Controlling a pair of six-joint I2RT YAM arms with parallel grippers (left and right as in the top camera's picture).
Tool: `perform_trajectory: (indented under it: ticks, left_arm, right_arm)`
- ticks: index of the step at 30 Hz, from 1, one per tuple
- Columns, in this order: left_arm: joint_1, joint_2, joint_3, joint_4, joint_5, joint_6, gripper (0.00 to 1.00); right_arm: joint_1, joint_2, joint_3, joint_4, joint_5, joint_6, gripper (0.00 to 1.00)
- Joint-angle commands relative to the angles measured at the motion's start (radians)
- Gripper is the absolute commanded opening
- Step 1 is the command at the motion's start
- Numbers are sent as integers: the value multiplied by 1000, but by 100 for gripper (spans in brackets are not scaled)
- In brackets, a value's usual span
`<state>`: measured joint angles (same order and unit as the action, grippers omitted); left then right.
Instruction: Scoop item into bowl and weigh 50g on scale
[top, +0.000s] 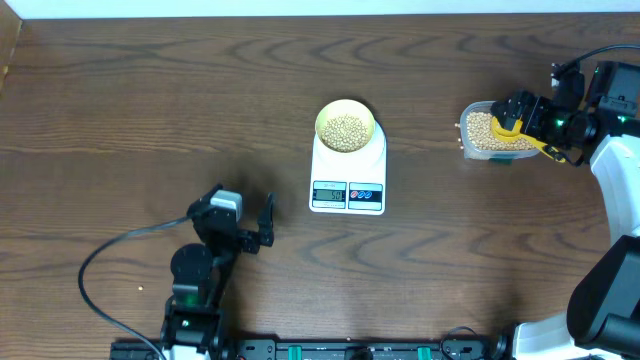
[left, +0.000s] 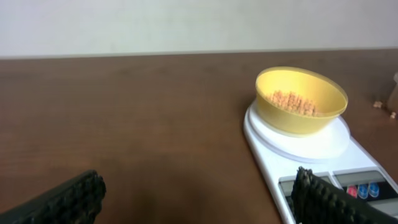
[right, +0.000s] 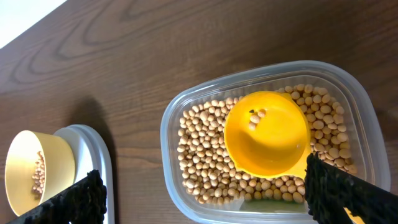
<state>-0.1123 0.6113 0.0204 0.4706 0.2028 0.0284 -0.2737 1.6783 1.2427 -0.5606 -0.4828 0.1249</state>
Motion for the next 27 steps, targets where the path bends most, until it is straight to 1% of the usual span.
perform_trajectory:
  ticks: [1, 12, 14, 16, 27]
  left_arm:
    - [12, -98, -16, -75, -27, -5, 98]
    - [14, -480, -16, -480, -135, -9, 98]
    - [23, -571, -16, -546, -173, -55, 98]
    - [35, -609, -16, -534, -192, -60, 98]
    - [46, -590, -16, -544, -196, -67, 98]
  right_arm:
    - [4, 3, 19, -1, -14, -10, 99]
    - [4, 3, 19, -1, -13, -10, 99]
    - [4, 3, 19, -1, -14, -10, 99]
    - [4, 3, 19, -1, -14, -10, 99]
    - [4, 3, 19, -1, -13, -10, 99]
